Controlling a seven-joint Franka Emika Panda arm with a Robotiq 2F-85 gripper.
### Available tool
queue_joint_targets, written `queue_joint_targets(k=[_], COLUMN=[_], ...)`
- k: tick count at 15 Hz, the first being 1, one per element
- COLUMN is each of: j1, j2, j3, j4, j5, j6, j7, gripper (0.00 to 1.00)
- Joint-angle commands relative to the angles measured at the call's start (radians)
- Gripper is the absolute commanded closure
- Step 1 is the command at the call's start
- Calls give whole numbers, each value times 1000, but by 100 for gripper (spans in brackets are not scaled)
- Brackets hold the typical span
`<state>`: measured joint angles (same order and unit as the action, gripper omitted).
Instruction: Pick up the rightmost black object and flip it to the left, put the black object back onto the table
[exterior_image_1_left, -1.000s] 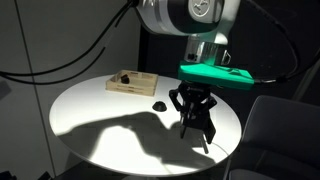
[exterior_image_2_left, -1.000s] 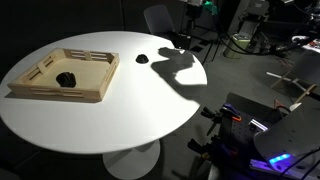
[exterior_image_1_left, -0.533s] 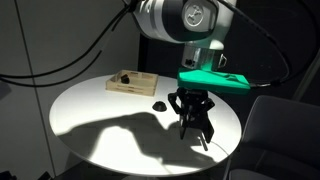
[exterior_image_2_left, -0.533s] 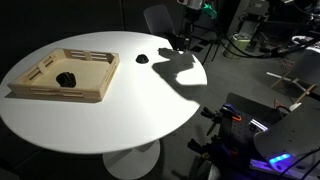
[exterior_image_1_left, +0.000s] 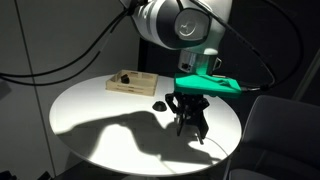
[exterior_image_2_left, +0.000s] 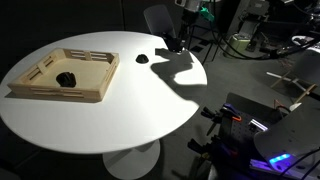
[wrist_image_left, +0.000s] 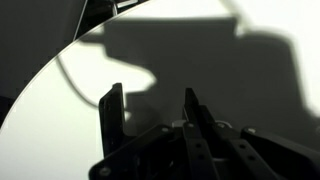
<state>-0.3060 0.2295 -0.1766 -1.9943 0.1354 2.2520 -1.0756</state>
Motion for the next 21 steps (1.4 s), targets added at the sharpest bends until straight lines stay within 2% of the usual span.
queue_joint_targets(k=[1,11,12,13,14,21], j1=[-12,-16,-16,-16,-16,-17], j2=[12,36,35,34,34,18], j3=[15,19,18,18,17,13], j4=[-7,-3,-3,-3,-3,-9], j5=[31,24,21,19,19,14], j6=[25,20,18,18,17,16], j7=[-40,-28,-26,-25,-24,-10], gripper=[98,96,67,65,59,3])
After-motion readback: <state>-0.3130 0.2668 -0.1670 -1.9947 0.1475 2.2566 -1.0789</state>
